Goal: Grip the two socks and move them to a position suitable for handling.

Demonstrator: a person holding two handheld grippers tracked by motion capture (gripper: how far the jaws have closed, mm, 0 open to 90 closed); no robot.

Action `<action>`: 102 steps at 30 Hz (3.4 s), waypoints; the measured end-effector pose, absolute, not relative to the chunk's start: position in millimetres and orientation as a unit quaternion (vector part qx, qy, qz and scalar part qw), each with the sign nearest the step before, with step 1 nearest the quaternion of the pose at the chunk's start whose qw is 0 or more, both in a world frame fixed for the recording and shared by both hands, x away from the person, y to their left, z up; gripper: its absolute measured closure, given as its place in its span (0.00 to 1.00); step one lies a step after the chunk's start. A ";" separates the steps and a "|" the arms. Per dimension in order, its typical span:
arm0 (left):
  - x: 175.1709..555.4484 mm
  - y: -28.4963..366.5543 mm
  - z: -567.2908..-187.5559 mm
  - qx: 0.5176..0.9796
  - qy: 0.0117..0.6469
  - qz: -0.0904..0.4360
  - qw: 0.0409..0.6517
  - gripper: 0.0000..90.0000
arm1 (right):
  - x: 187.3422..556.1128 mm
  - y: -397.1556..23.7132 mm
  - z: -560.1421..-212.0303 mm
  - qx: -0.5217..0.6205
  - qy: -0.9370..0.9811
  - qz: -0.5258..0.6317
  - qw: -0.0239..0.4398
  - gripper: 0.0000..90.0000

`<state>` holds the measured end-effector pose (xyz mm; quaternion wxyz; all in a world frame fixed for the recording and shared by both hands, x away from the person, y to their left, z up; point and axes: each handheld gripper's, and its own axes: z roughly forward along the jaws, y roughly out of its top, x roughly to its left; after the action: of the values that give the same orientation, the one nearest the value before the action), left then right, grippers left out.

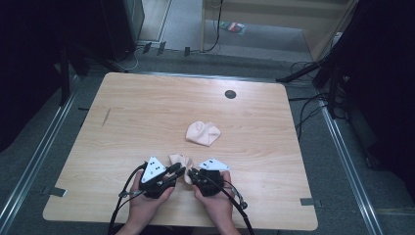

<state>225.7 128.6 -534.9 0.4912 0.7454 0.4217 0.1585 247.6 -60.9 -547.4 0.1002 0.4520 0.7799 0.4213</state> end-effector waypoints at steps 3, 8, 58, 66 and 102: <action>229.7 135.5 -537.5 0.738 0.432 0.140 0.499 0.64 | 248.0 -62.5 -549.9 0.455 0.783 0.411 0.108 0.93; 235.5 154.8 -530.3 0.723 0.412 0.118 0.541 0.51 | 251.4 -77.5 -543.3 0.470 0.768 0.418 0.121 0.93; 241.3 207.7 -538.9 0.736 0.470 0.095 0.479 0.86 | 253.2 -135.3 -537.3 0.522 0.716 0.448 0.120 0.69; 236.7 179.4 -548.6 0.789 0.425 0.102 0.431 0.98 | 257.4 -119.9 -546.6 0.511 0.738 0.430 0.100 0.84; 257.3 252.7 -540.1 0.685 0.477 0.173 0.522 0.60 | 304.3 -135.1 -508.1 0.497 0.713 0.473 0.142 0.77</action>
<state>257.3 252.7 -540.1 0.5223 0.6852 0.4773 0.1730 304.3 -135.1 -508.1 0.1422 0.4973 0.7131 0.4733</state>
